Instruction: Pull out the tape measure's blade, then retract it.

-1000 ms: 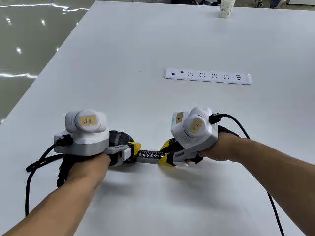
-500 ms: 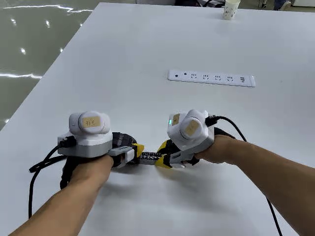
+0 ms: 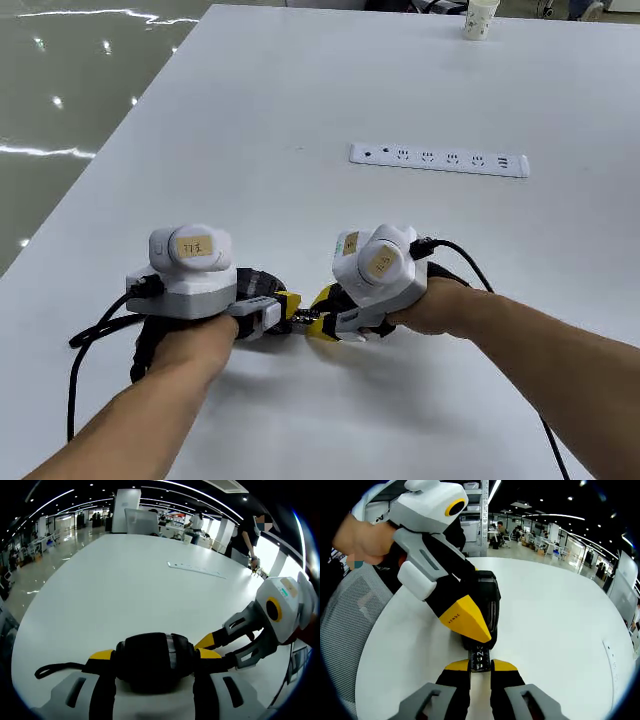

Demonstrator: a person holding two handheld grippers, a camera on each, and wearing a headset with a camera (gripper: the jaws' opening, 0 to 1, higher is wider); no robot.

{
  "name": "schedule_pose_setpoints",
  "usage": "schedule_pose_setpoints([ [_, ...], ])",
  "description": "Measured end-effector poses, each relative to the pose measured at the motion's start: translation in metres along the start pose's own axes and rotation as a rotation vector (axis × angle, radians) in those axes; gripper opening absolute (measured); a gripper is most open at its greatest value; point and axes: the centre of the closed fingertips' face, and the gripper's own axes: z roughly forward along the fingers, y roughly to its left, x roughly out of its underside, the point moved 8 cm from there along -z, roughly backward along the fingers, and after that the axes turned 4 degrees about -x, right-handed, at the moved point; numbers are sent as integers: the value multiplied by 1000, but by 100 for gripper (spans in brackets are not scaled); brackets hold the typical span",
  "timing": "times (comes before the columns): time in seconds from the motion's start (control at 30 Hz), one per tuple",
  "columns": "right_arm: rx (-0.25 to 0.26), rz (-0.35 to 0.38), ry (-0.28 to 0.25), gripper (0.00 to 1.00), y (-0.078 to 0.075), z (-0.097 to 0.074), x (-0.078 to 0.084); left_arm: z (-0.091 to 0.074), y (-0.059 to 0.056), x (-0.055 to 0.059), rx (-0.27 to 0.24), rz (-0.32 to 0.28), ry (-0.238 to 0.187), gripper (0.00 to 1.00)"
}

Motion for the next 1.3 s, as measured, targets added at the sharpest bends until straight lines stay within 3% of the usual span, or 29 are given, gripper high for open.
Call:
schedule_pose_setpoints([
  [0.37, 2, -5, -26, 11, -1, 8, -7, 0, 0, 0, -1, -9, 0, 58],
  [1.3, 18, -35, -14, 13, 0, 8, -8, 0, -1, -1, 6, -17, 15, 62],
])
